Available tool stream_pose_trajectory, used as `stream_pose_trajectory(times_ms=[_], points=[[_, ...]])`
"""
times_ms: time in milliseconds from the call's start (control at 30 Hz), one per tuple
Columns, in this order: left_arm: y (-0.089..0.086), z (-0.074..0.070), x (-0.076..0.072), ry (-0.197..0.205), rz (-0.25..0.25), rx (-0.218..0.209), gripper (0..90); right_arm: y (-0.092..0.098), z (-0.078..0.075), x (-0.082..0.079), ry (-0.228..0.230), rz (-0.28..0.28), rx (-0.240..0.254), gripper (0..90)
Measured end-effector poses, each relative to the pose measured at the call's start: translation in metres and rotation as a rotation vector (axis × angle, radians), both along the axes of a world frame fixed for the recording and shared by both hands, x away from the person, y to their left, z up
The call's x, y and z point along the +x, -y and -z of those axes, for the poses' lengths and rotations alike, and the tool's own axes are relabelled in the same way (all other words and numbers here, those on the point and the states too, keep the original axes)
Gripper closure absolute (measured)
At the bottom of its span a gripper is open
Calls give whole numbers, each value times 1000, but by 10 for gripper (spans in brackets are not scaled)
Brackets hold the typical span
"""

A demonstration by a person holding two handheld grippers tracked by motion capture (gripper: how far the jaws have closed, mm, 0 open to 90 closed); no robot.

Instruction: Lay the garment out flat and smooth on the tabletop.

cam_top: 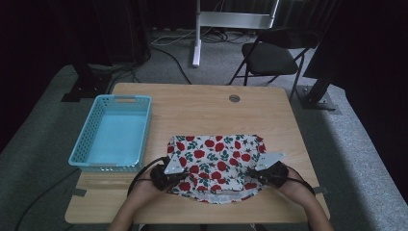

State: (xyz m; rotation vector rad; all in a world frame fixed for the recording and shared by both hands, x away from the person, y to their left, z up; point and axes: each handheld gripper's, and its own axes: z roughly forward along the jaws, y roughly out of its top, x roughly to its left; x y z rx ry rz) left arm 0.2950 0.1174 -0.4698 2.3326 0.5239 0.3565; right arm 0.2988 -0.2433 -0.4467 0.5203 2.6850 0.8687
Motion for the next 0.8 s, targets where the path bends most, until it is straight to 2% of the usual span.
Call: stream_pose_trajectory(times_ms=[67,133,233,300,367,400,467,500,600,700,800], points=[[0,-7,5,-9,-35,-35,867,-1,-6,3,13,-5,14,883],[0,-14,11,-13,-49,-65,888,-1,-12,7,14,-1,33,883],[0,-21,24,5,-110,-97,891,-1,-19,18,-8,24,71,883],[-2,-25,35,-16,-156,-151,891,2,-20,29,-36,57,108,883],[-4,-28,45,-30,-204,-197,892,5,-20,42,-67,125,142,883],[-4,-28,50,-42,-214,-214,891,8,-19,48,-90,167,159,883],[-4,-25,59,-39,-224,-236,888,11,-14,62,-117,242,163,883],[-3,-22,64,-64,-224,-240,887,12,-12,67,-129,272,163,882],[-2,-10,76,-114,-235,-215,884,12,-5,81,-169,330,173,881],[-3,-1,85,-164,-263,-225,884,11,3,92,-201,362,185,881],[-3,5,92,-197,-284,-227,870,10,10,99,-233,385,202,881]])
